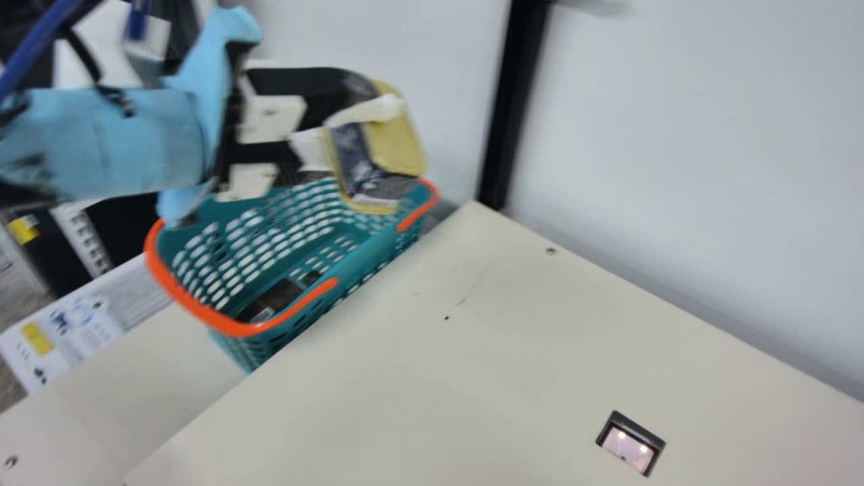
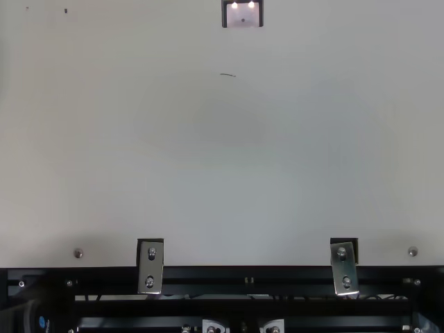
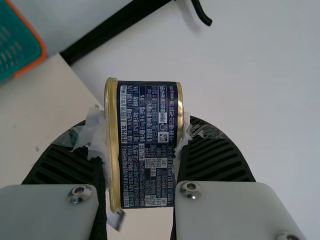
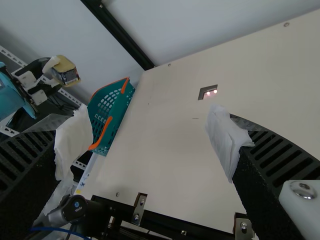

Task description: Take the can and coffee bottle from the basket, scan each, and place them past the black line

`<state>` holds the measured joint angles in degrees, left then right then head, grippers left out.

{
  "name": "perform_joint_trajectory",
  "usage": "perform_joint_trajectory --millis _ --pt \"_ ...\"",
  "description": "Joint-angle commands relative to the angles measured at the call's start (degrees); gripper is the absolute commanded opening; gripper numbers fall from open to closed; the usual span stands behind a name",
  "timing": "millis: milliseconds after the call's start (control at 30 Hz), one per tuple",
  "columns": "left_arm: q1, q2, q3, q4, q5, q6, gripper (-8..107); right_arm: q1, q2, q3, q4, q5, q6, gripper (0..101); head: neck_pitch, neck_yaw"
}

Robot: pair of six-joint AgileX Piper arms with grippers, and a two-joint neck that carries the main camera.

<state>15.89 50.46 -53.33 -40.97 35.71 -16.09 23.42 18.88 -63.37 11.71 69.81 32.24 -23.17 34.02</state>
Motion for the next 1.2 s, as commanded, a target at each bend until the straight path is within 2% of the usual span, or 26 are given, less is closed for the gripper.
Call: perform_joint_trajectory --millis 0,33,167,433,967,1067,1167 --pt "0.0 0.0 0.0 0.0 0.0 0.0 10 0.0 0.0 0.0 0.0 0.0 0.0 101 0.1 -4.7" --pt "-1.6 0.4 0.5 2.6 -3.0 0.9 10 0.0 0.0 0.0 0.0 0.0 0.0 101 0.5 -7.0" --pt "-4.8 0.5 0.7 7.3 -9.5 1.4 10 0.0 0.0 0.0 0.0 0.0 0.0 101 2.2 -15.0" --pt "-4.8 0.5 0.7 7.6 -10.3 1.4 10 0.0 0.0 0.0 0.0 0.0 0.0 101 8.0 -26.8" --pt "-5.0 1.0 0.6 7.7 -10.7 2.5 10 0.0 0.0 0.0 0.0 0.0 0.0 101 8.0 -26.8" --pt "-7.2 2.4 1.1 10.5 -14.4 4.6 10 0.0 0.0 0.0 0.0 0.0 0.0 101 8.0 -26.8" --pt "-11.5 4.9 2.8 14.3 -20.9 6.2 10 0.0 0.0 0.0 0.0 0.0 0.0 101 8.0 -26.8"
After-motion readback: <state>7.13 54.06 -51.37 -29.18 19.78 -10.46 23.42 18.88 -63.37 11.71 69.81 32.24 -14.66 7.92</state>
